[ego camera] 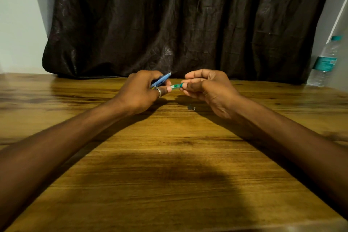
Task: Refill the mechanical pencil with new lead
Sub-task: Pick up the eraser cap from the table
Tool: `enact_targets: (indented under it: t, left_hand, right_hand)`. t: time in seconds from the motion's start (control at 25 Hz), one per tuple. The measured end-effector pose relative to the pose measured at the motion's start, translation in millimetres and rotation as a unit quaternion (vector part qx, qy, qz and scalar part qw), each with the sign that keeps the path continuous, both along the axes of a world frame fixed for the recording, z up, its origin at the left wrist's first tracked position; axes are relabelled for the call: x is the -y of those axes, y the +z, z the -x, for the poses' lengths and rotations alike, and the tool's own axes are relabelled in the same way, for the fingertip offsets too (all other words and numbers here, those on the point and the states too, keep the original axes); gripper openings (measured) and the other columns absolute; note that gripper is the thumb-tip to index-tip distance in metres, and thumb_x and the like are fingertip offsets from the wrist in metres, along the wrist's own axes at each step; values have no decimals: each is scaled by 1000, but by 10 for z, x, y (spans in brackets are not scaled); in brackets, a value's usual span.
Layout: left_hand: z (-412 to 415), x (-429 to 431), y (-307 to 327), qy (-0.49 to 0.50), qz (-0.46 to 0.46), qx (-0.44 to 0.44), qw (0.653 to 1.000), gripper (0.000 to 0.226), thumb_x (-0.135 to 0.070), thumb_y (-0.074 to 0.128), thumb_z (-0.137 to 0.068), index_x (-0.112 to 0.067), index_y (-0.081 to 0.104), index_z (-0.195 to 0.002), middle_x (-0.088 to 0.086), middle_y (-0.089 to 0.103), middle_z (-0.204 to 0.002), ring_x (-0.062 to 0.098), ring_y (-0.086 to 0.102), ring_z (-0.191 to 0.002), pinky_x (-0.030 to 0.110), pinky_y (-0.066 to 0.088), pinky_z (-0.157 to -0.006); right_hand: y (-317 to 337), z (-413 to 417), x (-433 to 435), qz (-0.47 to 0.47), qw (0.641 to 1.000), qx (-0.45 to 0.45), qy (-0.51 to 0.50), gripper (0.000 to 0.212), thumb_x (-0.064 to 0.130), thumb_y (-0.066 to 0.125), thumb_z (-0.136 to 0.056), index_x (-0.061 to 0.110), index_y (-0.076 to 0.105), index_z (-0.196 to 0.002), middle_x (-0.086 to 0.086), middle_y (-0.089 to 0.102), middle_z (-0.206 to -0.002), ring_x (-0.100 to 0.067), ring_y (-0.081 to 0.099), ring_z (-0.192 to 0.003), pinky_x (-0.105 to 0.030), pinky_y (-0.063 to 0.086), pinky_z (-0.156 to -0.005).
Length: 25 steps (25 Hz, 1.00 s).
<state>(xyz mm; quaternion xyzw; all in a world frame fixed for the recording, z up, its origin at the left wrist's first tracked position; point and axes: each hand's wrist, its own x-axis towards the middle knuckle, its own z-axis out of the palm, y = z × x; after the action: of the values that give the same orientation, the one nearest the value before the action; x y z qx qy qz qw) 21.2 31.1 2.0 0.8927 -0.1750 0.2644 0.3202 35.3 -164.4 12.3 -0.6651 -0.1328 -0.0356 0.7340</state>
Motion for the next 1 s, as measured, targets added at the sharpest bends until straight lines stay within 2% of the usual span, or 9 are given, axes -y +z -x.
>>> enact_targets:
  t: [0.24,0.6,0.76,1.0]
  left_hand:
    - [6,-8,-9,-14,11,9,1000,12,-27,74,-89,-28,74,-100,-11,69,-85,2,63,-79,23,48,-72]
    - [-25,-13,-5,-16,24,-1,1000,13,-27,78,-86,-31,73,-97,-17,67,-82,-3,61,-77,14,40,-67]
    - [-15,-15,7,-13,22,-9,1000,15,-28,77,-86,-27,76,-101,-12,69,-86,1,64,-83,17,44,-70]
    - [45,25,7,-16,13,-7,1000,18,-29,75,-88,-25,76,-106,-6,73,-93,10,68,-87,32,54,-78]
  right_hand:
    - [4,5,-4,-10,1000,-9,-3,21,-17,65,-84,1,66,-96,-16,73,-87,-21,74,-76,-28,63,-75]
    - [31,31,14,29,999,-14,-13,22,-11,70,-84,2,66,-100,-16,75,-86,-23,76,-81,-32,63,-77]
    - [33,48,18,49,999,-15,-19,24,-9,74,-82,2,67,-102,-20,75,-97,-27,76,-92,-31,63,-75]
    - [19,45,19,53,998,-20,-18,23,-7,74,-82,3,68,-101,-20,75,-99,-24,76,-88,-29,62,-75]
